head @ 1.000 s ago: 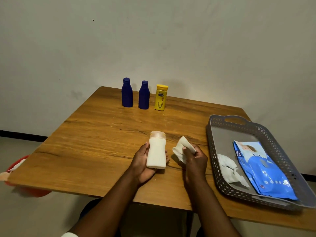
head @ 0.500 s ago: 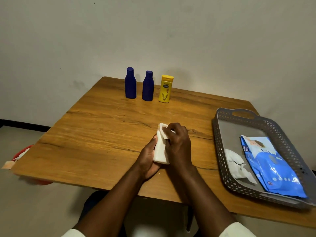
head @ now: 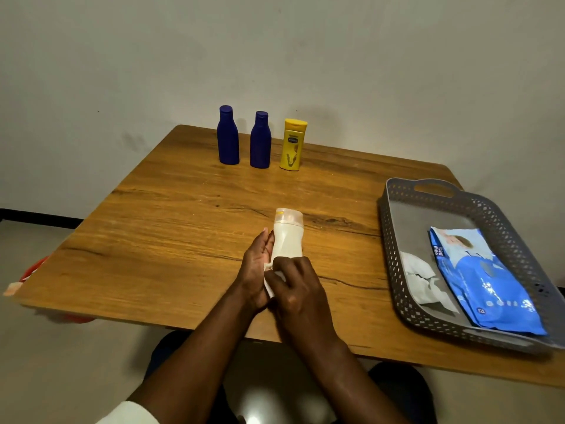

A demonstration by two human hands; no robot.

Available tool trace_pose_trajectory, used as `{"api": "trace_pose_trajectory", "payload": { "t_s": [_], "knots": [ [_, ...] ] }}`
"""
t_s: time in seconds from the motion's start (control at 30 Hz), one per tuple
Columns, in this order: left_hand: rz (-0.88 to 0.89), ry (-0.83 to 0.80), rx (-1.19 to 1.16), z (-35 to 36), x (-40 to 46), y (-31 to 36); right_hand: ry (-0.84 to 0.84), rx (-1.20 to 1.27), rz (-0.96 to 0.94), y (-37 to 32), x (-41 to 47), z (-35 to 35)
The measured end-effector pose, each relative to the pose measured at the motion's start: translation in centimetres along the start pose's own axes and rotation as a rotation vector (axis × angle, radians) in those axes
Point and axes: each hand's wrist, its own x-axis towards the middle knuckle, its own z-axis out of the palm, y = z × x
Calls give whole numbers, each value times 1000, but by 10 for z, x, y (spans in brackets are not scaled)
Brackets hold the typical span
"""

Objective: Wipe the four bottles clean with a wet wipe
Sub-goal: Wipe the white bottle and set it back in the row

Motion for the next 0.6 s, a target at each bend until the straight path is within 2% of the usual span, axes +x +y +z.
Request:
{"api": "trace_pose_trajectory", "payload": {
  "t_s": [0.1,0.23,0.3,0.43,0.5,0.6],
  "knots": [
    [-42,-71,1,-1,1,-1,5,-25,-9,-2,-8,-2],
    [-48,-69,-10,-1,1,-3,-4,4,-33,2,-20,-5],
    [-31,-63,-29,2,-2,-2,64,178,66,10,-23,-9],
    [9,-79,21,6,-9,0,294,762,504,30,5,-36],
    [10,-77,76,4,-7,0,344,710,582,45,32,-44],
    [8,-66,107,4,-5,-3,317,638,559,58,62,-40]
  ]
}}
